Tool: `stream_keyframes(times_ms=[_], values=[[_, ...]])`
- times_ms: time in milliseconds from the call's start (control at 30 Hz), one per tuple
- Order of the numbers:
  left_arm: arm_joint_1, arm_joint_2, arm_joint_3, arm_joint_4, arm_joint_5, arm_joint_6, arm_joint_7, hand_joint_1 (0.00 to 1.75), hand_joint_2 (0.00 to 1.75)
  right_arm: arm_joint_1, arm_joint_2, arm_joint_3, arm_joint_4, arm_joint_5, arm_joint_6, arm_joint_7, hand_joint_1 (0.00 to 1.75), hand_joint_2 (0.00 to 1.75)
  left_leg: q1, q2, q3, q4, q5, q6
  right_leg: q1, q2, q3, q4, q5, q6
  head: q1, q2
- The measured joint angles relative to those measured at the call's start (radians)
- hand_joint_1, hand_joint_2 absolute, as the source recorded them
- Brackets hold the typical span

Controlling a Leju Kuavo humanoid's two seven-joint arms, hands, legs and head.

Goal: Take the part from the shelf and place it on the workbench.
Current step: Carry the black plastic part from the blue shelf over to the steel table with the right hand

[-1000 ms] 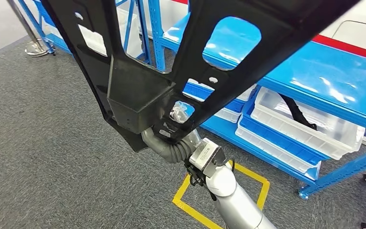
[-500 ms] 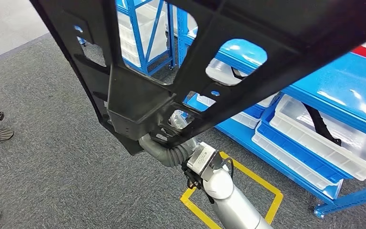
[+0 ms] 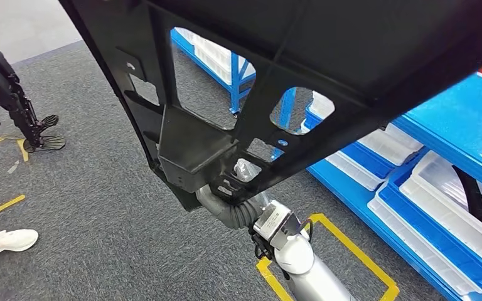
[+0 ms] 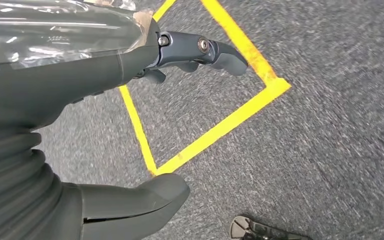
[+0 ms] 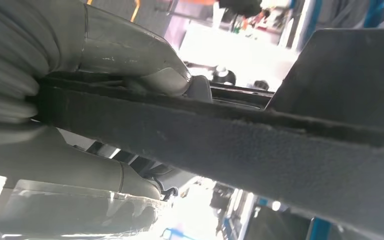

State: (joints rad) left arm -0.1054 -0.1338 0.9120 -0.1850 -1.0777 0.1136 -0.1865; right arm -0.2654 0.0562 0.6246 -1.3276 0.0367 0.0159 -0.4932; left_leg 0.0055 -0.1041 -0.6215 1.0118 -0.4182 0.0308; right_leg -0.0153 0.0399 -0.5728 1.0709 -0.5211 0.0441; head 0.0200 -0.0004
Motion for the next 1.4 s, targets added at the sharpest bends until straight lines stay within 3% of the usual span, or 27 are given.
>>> stream_keyframes(times_ms=[67, 133, 200, 267, 300, 333, 367, 400, 433, 500, 567, 633, 667, 733, 800, 867, 900, 933, 1000, 1067, 1133, 1167, 1233, 1300, 1367, 1400], values=[[-0.002, 0.001, -0.001, 0.000, -0.003, -0.001, 0.000, 0.00, 1.75, 0.004, -0.001, 0.001, -0.001, 0.001, -0.004, 0.000, 1.75, 1.75, -0.001, -0.017, -0.007, 0.003, 0.002, -0.010, 0.000, 0.017, 0.026, -0.051, 0.017, -0.009, 0.000, 0.000], [-0.001, 0.003, -0.003, 0.000, -0.008, -0.002, 0.002, 0.00, 1.75, 0.010, 0.002, 0.000, -0.002, 0.002, -0.007, 0.000, 1.75, 1.75, 0.002, -0.028, -0.013, 0.003, 0.006, -0.021, 0.002, 0.000, 0.029, -0.053, 0.023, -0.023, -0.001, 0.000], [-0.001, 0.004, -0.008, 0.000, -0.015, -0.004, 0.007, 0.00, 1.75, 0.012, 0.009, 0.000, -0.007, 0.006, -0.009, 0.000, 1.75, 1.75, 0.002, 0.006, -0.030, 0.032, -0.014, -0.029, -0.003, -0.020, 0.029, -0.056, 0.029, -0.036, -0.003, 0.000], [-0.005, 0.004, -0.013, 0.000, -0.018, -0.007, 0.010, 0.00, 1.75, 0.017, 0.014, -0.001, -0.013, 0.012, -0.012, 0.000, 1.75, 1.75, 0.001, 0.068, -0.079, 0.136, -0.073, -0.037, -0.001, -0.044, 0.030, -0.058, 0.030, -0.047, -0.006, 0.000], [-0.006, 0.003, -0.015, 0.000, -0.018, -0.009, 0.011, 0.00, 1.75, 0.020, 0.014, -0.001, -0.016, 0.013, -0.013, 0.001, 1.75, 1.75, 0.003, 0.087, -0.112, 0.206, -0.105, -0.041, 0.002, -0.058, 0.029, -0.058, 0.029, -0.051, -0.008, 0.000], [-0.007, 0.003, -0.016, 0.000, -0.018, -0.011, 0.011, 0.00, 1.75, 0.024, 0.013, -0.002, -0.016, 0.014, -0.013, 0.002, 1.75, 1.75, 0.005, 0.096, -0.138, 0.263, -0.126, -0.044, 0.005, -0.072, 0.028, -0.058, 0.029, -0.053, -0.008, 0.000], [-0.007, 0.003, -0.016, 0.000, -0.018, -0.012, 0.011, 0.00, 1.75, 0.026, 0.013, -0.002, -0.016, 0.014, -0.013, 0.003, 1.75, 1.75, 0.007, 0.100, -0.148, 0.287, -0.129, -0.045, 0.007, -0.086, 0.027, -0.058, 0.028, -0.053, -0.008, 0.000], [-0.007, 0.002, -0.017, 0.000, -0.018, -0.013, 0.011, 0.00, 1.75, 0.028, 0.013, -0.002, -0.016, 0.015, -0.013, 0.004, 1.75, 1.75, 0.008, 0.103, -0.138, 0.272, -0.114, -0.045, 0.007, -0.099, 0.027, -0.058, 0.028, -0.054, -0.008, 0.000], [-0.007, 0.003, -0.018, 0.000, -0.019, -0.013, 0.011, 0.00, 1.75, 0.028, 0.013, -0.002, -0.017, 0.015, -0.013, 0.005, 1.75, 1.75, 0.008, 0.111, -0.107, 0.218, -0.086, -0.043, 0.008, -0.110, 0.028, -0.058, 0.026, -0.053, -0.008, 0.000], [-0.010, 0.003, -0.022, 0.000, -0.021, -0.014, 0.011, 0.00, 1.75, 0.028, 0.013, -0.003, -0.020, 0.015, -0.013, 0.006, 1.75, 1.75, 0.002, 0.154, -0.028, 0.082, -0.039, -0.035, 0.013, -0.131, 0.031, -0.057, 0.022, -0.049, -0.008, 0.000], [-0.016, 0.003, -0.025, 0.000, -0.021, -0.014, 0.011, 0.00, 1.75, 0.026, 0.012, -0.004, -0.023, 0.015, -0.013, 0.006, 1.75, 1.75, -0.007, 0.179, 0.007, 0.016, -0.027, -0.024, 0.021, -0.150, 0.033, -0.057, 0.017, -0.041, -0.006, 0.000], [-0.018, 0.003, -0.026, 0.000, -0.021, -0.014, 0.011, 0.00, 1.75, 0.025, 0.013, -0.005, -0.025, 0.015, -0.013, 0.006, 1.75, 1.75, -0.013, 0.156, 0.006, 0.010, -0.026, -0.013, 0.023, -0.171, 0.036, -0.058, 0.012, -0.031, -0.004, 0.000], [-0.017, 0.003, -0.026, 0.000, -0.021, -0.014, 0.011, 0.00, 1.75, 0.025, 0.014, -0.005, -0.027, 0.015, -0.013, 0.007, 1.75, 1.75, -0.012, 0.143, 0.008, 0.005, -0.023, -0.008, 0.022, -0.168, 0.036, -0.053, 0.007, -0.027, -0.004, 0.000], [-0.018, 0.004, -0.028, 0.000, -0.021, -0.014, 0.012, 0.00, 1.75, 0.023, 0.015, -0.006, -0.030, 0.015, -0.013, 0.007, 1.75, 1.75, -0.006, 0.119, 0.016, -0.005, -0.015, 0.005, 0.019, -0.122, 0.013, 0.002, -0.022, -0.025, -0.003, 0.000], [-0.021, 0.005, -0.029, 0.000, -0.022, -0.015, 0.012, 0.00, 1.75, 0.025, 0.011, -0.007, -0.032, 0.015, -0.013, 0.008, 1.75, 1.75, -0.003, 0.092, 0.015, -0.007, -0.012, 0.011, 0.014, -0.062, -0.050, 0.134, -0.076, -0.031, -0.001, 0.000], [-0.021, 0.005, -0.029, 0.000, -0.022, -0.015, 0.012, 0.00, 1.75, 0.028, 0.005, -0.007, -0.032, 0.015, -0.013, 0.009, 1.75, 1.75, -0.003, 0.060, 0.014, -0.006, -0.011, 0.012, 0.012, -0.045, -0.105, 0.233, -0.103, -0.027, 0.000, 0.000], [-0.020, 0.005, -0.030, 0.000, -0.022, -0.015, 0.012, 0.00, 1.75, 0.029, 0.004, -0.007, -0.032, 0.015, -0.013, 0.009, 1.75, 1.75, -0.002, 0.044, 0.014, -0.005, -0.011, 0.011, 0.011, -0.042, -0.107, 0.227, -0.092, -0.019, 0.000, 0.000], [-0.020, 0.005, -0.030, 0.000, -0.022, -0.016, 0.012, 0.00, 1.75, 0.029, 0.003, -0.007, -0.032, 0.015, -0.013, 0.009, 1.75, 1.75, -0.002, 0.028, 0.015, -0.004, -0.012, 0.011, 0.009, -0.038, -0.089, 0.180, -0.065, -0.009, 0.000, 0.000], [-0.020, 0.005, -0.030, 0.000, -0.022, -0.016, 0.012, 0.00, 1.75, 0.028, 0.003, -0.007, -0.032, 0.015, -0.013, 0.009, 1.75, 1.75, -0.001, -0.002, 0.014, 0.001, -0.014, 0.005, 0.000, -0.001, -0.028, 0.037, -0.001, 0.008, 0.001, 0.000], [-0.019, 0.006, -0.030, -0.001, -0.022, -0.016, 0.012, 0.00, 1.75, 0.028, 0.002, -0.006, -0.032, 0.015, -0.013, 0.009, 1.75, 1.75, -0.003, -0.022, 0.006, 0.006, -0.014, -0.006, -0.004, 0.028, 0.003, -0.039, 0.030, 0.004, 0.000, 0.000], [-0.016, 0.006, -0.030, 0.000, -0.022, -0.016, 0.012, 0.00, 1.75, 0.028, 0.003, -0.006, -0.032, 0.016, -0.013, 0.009, 1.75, 1.75, -0.001, -0.037, -0.003, 0.005, -0.009, -0.018, -0.002, 0.016, 0.004, -0.043, 0.035, -0.012, 0.000, 0.000], [-0.015, 0.006, -0.030, 0.000, -0.022, -0.016, 0.012, 0.00, 1.75, 0.027, 0.006, -0.007, -0.032, 0.015, -0.013, 0.009, 1.75, 1.75, 0.000, -0.031, -0.006, 0.007, -0.010, -0.023, -0.003, 0.007, 0.004, -0.044, 0.037, -0.018, 0.000, 0.000], [-0.016, 0.006, -0.030, 0.000, -0.022, -0.016, 0.012, 0.00, 1.75, 0.024, 0.013, -0.007, -0.032, 0.015, -0.010, 0.009, 1.75, 1.75, -0.001, 0.022, -0.029, 0.051, -0.038, -0.033, -0.006, -0.017, 0.007, -0.048, 0.040, -0.034, -0.003, 0.000], [-0.020, 0.005, -0.030, 0.000, -0.020, -0.016, 0.011, 0.00, 1.75, 0.022, 0.015, -0.007, -0.032, 0.015, -0.007, 0.009, 1.75, 1.75, 0.000, 0.083, -0.089, 0.173, -0.099, -0.040, -0.002, -0.045, 0.008, -0.049, 0.037, -0.046, -0.006, 0.000], [-0.021, 0.005, -0.029, 0.000, -0.016, -0.016, 0.010, 0.00, 1.75, 0.020, 0.016, -0.007, -0.032, 0.013, -0.001, 0.011, 1.75, 1.75, 0.005, 0.097, -0.148, 0.285, -0.137, -0.045, 0.003, -0.075, 0.008, -0.049, 0.035, -0.051, -0.006, 0.000], [-0.020, 0.006, -0.029, 0.000, -0.015, -0.016, 0.010, 0.00, 1.75, 0.017, 0.016, -0.007, -0.031, 0.012, 0.003, 0.013, 1.75, 1.75, 0.007, 0.100, -0.153, 0.296, -0.131, -0.047, 0.005, -0.089, 0.008, -0.049, 0.034, -0.052, -0.006, 0.000]])
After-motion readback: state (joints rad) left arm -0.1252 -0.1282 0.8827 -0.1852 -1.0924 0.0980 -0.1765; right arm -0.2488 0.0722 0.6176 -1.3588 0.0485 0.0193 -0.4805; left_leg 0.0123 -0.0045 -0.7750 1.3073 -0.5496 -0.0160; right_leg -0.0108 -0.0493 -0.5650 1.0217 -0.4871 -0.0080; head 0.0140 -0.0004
